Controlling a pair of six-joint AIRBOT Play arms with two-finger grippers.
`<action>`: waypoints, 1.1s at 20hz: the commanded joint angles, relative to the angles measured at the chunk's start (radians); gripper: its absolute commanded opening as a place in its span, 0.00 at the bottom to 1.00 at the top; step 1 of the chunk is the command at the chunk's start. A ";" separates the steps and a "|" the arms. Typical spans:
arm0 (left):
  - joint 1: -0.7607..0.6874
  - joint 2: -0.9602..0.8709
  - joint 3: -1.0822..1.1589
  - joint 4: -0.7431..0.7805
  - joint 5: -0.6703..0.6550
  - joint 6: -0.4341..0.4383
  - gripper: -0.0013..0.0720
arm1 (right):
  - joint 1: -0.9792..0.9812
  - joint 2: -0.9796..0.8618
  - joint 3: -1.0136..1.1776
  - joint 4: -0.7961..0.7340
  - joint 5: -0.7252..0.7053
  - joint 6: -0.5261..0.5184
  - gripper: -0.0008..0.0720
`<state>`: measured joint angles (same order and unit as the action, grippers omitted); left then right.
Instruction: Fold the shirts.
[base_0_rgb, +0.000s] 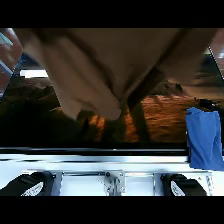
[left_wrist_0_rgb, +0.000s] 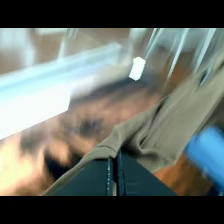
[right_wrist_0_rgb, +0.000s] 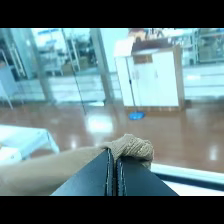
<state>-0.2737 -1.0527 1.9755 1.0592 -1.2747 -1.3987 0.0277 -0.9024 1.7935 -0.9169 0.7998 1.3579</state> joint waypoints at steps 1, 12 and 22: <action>0.001 0.005 -0.074 0.159 -0.227 -0.054 0.07 | -0.001 -0.067 0.020 0.004 -0.072 0.010 0.10; 0.000 -0.037 -0.404 0.163 -0.093 -0.055 0.07 | 0.073 -0.547 0.020 0.359 -0.138 -0.166 0.10; 0.018 -0.291 -0.584 0.161 0.100 -0.088 0.07 | 0.059 -0.866 0.020 0.249 0.396 -0.055 0.84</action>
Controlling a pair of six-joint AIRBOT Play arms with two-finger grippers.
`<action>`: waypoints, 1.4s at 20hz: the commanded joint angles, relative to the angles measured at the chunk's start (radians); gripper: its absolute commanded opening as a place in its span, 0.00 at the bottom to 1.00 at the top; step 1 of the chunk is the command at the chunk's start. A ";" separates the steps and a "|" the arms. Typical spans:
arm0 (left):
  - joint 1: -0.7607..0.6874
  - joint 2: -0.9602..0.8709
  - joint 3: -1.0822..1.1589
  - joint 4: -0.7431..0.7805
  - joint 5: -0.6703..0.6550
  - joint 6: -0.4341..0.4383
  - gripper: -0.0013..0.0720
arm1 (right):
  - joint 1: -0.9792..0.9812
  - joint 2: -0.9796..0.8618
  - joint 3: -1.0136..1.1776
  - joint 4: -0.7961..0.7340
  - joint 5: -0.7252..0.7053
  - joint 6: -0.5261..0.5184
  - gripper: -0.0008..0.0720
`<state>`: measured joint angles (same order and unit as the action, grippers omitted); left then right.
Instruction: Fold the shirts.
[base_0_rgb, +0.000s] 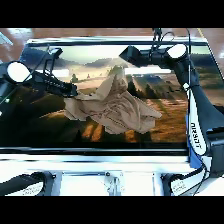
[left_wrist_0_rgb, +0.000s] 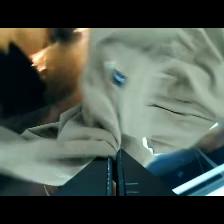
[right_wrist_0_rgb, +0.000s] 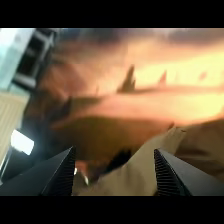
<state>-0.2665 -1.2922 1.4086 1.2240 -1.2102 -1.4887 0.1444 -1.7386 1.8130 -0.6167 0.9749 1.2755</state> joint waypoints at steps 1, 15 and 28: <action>0.020 -0.051 -0.017 -0.004 0.035 0.003 0.07 | -0.114 -0.007 0.001 -0.137 0.324 0.041 0.84; 0.071 -0.041 -0.016 -0.152 0.002 0.045 0.07 | -0.342 0.356 -1.103 -0.298 0.135 0.125 0.94; 0.104 -0.009 0.022 -0.035 0.024 0.142 0.07 | -0.175 0.509 -0.940 -0.155 -0.108 0.038 0.10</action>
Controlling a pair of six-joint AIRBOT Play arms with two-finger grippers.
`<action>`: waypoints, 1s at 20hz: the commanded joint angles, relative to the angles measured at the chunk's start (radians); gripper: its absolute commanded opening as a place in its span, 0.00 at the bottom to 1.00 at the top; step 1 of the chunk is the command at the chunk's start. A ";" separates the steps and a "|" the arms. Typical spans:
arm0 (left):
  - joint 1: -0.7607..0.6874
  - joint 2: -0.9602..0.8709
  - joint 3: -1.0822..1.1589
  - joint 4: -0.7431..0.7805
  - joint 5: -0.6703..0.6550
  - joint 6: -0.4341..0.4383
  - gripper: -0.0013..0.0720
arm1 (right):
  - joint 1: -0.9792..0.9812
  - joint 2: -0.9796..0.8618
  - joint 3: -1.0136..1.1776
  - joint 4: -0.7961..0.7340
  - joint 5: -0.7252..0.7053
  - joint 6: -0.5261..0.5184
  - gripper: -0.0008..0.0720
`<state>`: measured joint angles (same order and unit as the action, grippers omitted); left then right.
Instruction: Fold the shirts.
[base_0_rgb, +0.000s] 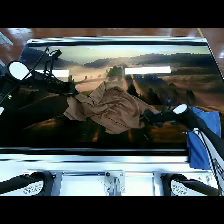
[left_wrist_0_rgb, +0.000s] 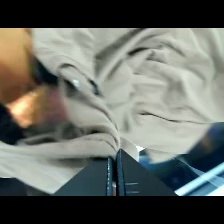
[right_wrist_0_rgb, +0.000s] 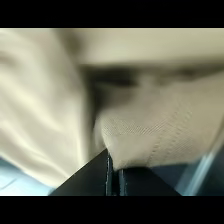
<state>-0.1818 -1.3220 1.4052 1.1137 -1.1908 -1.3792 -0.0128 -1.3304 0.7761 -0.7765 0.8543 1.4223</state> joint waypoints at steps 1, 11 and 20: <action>0.041 0.046 0.060 0.092 0.005 0.032 0.07 | -0.047 0.169 0.172 0.003 0.012 -0.129 0.10; 0.185 0.463 0.343 0.115 -0.087 -0.079 0.07 | -0.281 0.423 0.865 -0.028 0.215 -0.022 0.10; 0.183 0.529 0.215 0.258 -0.333 -0.183 0.07 | -0.286 0.378 0.840 -0.417 0.923 0.040 0.10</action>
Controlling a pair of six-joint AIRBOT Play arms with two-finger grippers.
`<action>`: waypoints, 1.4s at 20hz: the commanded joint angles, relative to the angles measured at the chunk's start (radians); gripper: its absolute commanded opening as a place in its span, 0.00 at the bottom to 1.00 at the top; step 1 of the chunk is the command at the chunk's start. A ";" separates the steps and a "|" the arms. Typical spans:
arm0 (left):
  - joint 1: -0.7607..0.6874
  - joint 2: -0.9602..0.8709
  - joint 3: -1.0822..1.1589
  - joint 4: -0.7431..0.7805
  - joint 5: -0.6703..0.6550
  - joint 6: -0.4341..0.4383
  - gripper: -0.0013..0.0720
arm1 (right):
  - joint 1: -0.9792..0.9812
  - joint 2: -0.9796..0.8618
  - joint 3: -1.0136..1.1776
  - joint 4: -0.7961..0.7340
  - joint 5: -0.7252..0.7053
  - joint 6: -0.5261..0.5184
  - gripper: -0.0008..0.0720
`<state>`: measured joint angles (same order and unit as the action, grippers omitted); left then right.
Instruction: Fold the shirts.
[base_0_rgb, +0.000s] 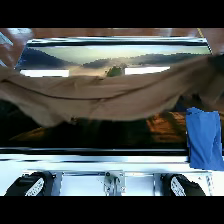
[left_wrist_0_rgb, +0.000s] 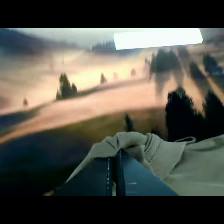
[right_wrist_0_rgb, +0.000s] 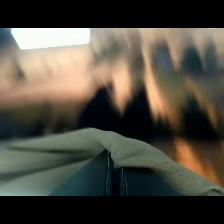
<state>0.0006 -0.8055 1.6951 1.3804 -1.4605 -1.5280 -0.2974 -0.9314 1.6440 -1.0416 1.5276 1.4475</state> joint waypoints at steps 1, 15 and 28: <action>0.001 0.012 -0.139 -0.055 -0.063 -0.034 0.07 | -0.001 -0.033 -0.079 -0.155 0.258 0.015 0.10; 0.001 -0.169 -0.822 -0.307 0.491 0.006 0.07 | 0.195 -0.529 -0.475 0.073 -0.761 0.112 0.11; 0.001 -0.215 -0.821 -0.308 0.432 0.016 0.07 | -0.001 -0.506 -0.687 0.034 -0.306 -0.022 0.92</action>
<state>0.0010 -1.0187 0.8745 1.0733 -0.9989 -1.5146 -0.2741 -1.4380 1.0630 -1.0687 1.2209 1.4265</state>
